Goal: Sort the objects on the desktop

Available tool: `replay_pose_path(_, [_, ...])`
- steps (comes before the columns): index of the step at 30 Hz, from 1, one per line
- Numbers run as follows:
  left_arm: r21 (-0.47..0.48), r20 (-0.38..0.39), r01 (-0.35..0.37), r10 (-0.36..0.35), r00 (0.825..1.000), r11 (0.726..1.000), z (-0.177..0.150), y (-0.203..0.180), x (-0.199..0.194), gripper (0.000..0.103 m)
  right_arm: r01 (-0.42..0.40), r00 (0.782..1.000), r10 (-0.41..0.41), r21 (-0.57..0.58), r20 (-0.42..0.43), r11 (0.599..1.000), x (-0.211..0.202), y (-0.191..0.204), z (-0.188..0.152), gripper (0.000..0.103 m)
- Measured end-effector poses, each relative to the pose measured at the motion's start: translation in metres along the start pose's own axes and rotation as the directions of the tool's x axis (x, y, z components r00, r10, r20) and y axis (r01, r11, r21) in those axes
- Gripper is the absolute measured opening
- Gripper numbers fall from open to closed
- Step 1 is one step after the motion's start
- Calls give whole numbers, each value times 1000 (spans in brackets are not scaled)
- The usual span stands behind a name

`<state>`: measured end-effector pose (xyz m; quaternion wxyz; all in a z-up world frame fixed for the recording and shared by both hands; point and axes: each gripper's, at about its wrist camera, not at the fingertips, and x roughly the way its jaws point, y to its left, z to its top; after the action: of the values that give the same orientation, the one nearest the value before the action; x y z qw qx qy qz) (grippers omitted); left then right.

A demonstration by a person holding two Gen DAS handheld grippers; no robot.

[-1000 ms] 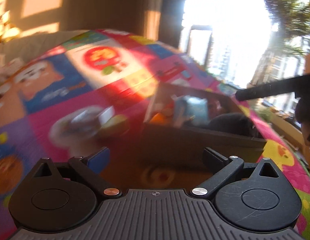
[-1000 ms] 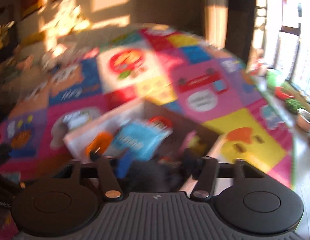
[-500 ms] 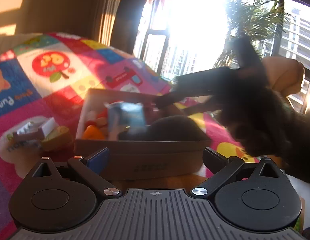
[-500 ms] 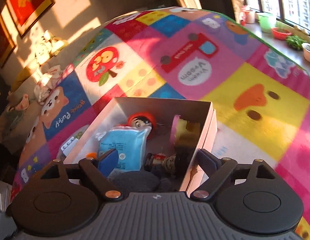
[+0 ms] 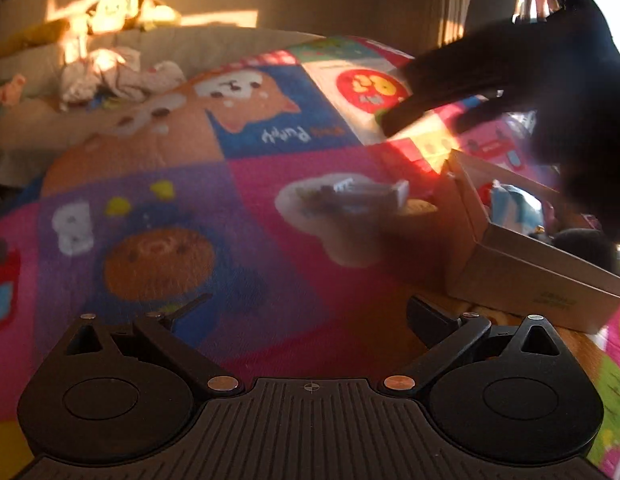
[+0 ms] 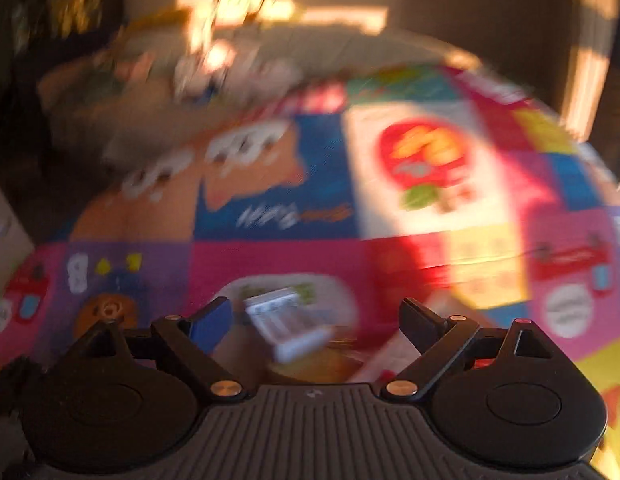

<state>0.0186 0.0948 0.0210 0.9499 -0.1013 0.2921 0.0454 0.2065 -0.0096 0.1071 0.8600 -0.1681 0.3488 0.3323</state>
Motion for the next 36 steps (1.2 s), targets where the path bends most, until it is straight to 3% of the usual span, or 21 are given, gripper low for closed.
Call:
replay_pose_path(5, [-11, 15, 49, -48, 999, 999, -3, 1, -3, 103, 53, 982, -60, -40, -177, 998, 82, 15, 12, 88])
replay_pose_path(6, [-10, 13, 53, -52, 999, 999, -3, 1, -3, 103, 59, 977, -65, -37, -202, 998, 91, 14, 10, 80])
replay_pose_path(7, [-7, 10, 54, -54, 998, 999, -4, 1, -5, 103, 44, 974, -50, -31, -222, 999, 96, 14, 9, 63])
replay_pose_path(9, [6, -9, 67, -67, 998, 998, -6, -2, -7, 103, 2, 972, -5, -14, -234, 1000, 90, 15, 7, 49])
replay_pose_path(11, [21, -20, 88, -87, 996, 996, -9, -5, -8, 103, -79, 962, 78, 7, -263, 997, 74, 19, 3, 49])
replay_pose_path(13, [43, -18, 99, -98, 995, 994, -11, -9, -10, 103, -219, 934, 214, 15, -286, 976, 48, 26, 0, 52])
replay_pose_path(14, [55, -17, 100, -100, 995, 993, -12, -12, -10, 103, -265, 925, 259, 17, -279, 964, 35, 27, 1, 58])
replay_pose_path(15, [66, -16, 100, -100, 995, 993, -12, -14, -10, 103, -270, 928, 264, 12, -263, 963, 24, 28, 2, 71])
replay_pose_path(17, [72, -14, 97, -97, 995, 993, -13, -14, -10, 103, -188, 956, 179, -16, -234, 982, 16, 26, 7, 74])
replay_pose_path(19, [65, -14, 95, -94, 995, 993, -12, -13, -9, 103, -76, 965, 62, -46, -255, 996, 26, 24, 9, 74])
replay_pose_path(23, [52, -19, 105, -104, 994, 993, -11, -11, -6, 103, 27, 941, -67, -122, -331, 992, 53, 22, -3, 74])
replay_pose_path(26, [43, -24, 112, -111, 994, 993, -11, -9, -4, 103, 96, 926, -161, -198, -343, 975, 72, 23, -12, 74])
replay_pose_path(27, [36, -26, 117, -116, 993, 992, -11, -7, -4, 103, 100, 918, -168, -200, -359, 975, 78, 20, -13, 72])
replay_pose_path(29, [11, -34, 136, -135, 990, 991, -10, -3, -2, 103, 73, 919, -139, -187, -368, 980, 78, 17, -11, 54])
replay_pose_path(31, [-24, -40, 148, -149, 988, 989, -9, 3, 0, 103, 46, 927, -102, -162, -362, 986, 69, 18, -10, 53])
replay_pose_path(34, [-43, -35, 161, -162, 986, 986, -9, 7, 0, 103, 7, 959, -49, -151, -279, 989, 35, 23, -10, 53])
replay_pose_path(36, [-42, -34, 162, -163, 986, 986, -10, 6, 0, 103, -39, 971, 17, -85, -239, 996, 5, 19, -9, 53])
